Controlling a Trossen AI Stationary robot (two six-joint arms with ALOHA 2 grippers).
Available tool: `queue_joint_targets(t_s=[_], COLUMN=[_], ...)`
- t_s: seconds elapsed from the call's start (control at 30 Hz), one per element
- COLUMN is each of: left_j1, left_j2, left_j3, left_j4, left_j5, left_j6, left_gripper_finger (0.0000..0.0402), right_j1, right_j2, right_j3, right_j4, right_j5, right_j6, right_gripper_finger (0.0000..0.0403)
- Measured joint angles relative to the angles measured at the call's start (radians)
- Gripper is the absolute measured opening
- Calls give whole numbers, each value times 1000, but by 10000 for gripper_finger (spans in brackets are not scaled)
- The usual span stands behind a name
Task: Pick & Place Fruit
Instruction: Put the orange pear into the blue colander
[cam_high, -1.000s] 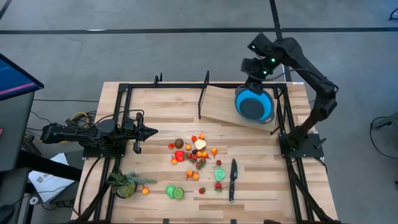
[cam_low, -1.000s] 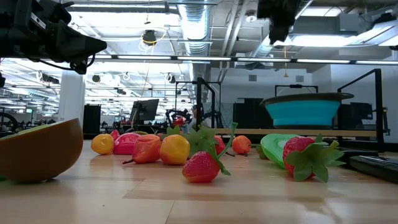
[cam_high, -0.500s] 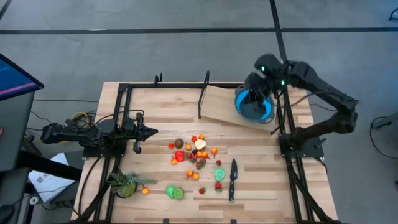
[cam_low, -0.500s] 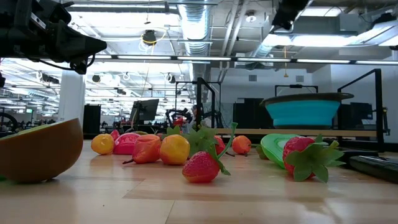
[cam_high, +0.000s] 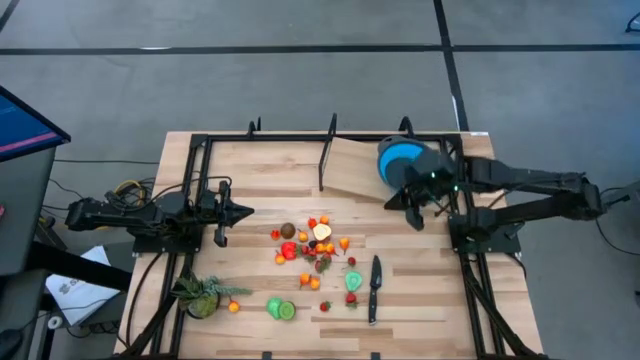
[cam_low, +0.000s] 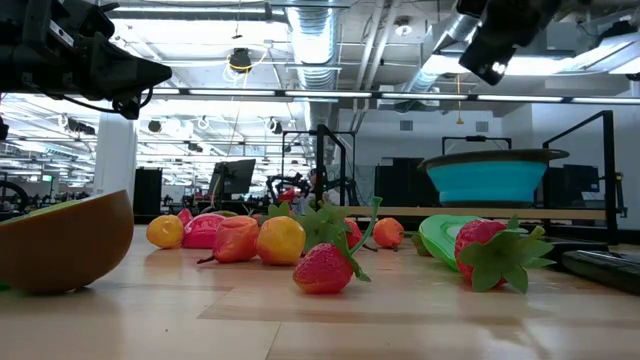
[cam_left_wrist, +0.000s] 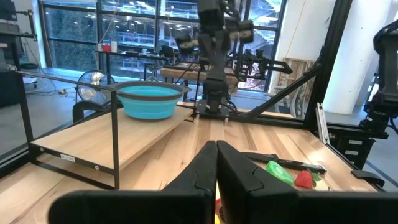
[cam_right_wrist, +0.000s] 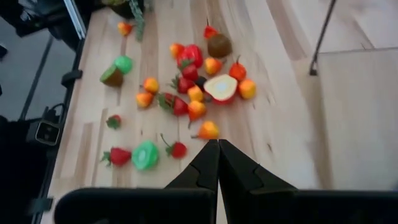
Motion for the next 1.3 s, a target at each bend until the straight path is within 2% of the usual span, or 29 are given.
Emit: queue_joint_targets(t_s=[0.23, 0.37, 0.83, 1.0, 1.3], left_j1=[0, 0, 0, 0, 0], left_j2=[0, 0, 0, 0, 0], left_j3=[0, 0, 0, 0, 0], left_j4=[0, 0, 1, 1, 0], left_j5=[0, 0, 0, 0, 0], left_j6=[0, 0, 0, 0, 0], left_gripper_finger=[1, 1, 1, 1, 1], right_j1=[125, 186, 308, 337, 353], right_j2=[0, 44, 227, 294, 425], right_j3=[-121, -122, -122, -86, 24], right_j4=[189, 220, 370, 382, 378], right_j5=[90, 150, 262, 344, 464], right_j6=[114, 138, 293, 380, 436], right_gripper_finger=[0, 0, 0, 0, 0])
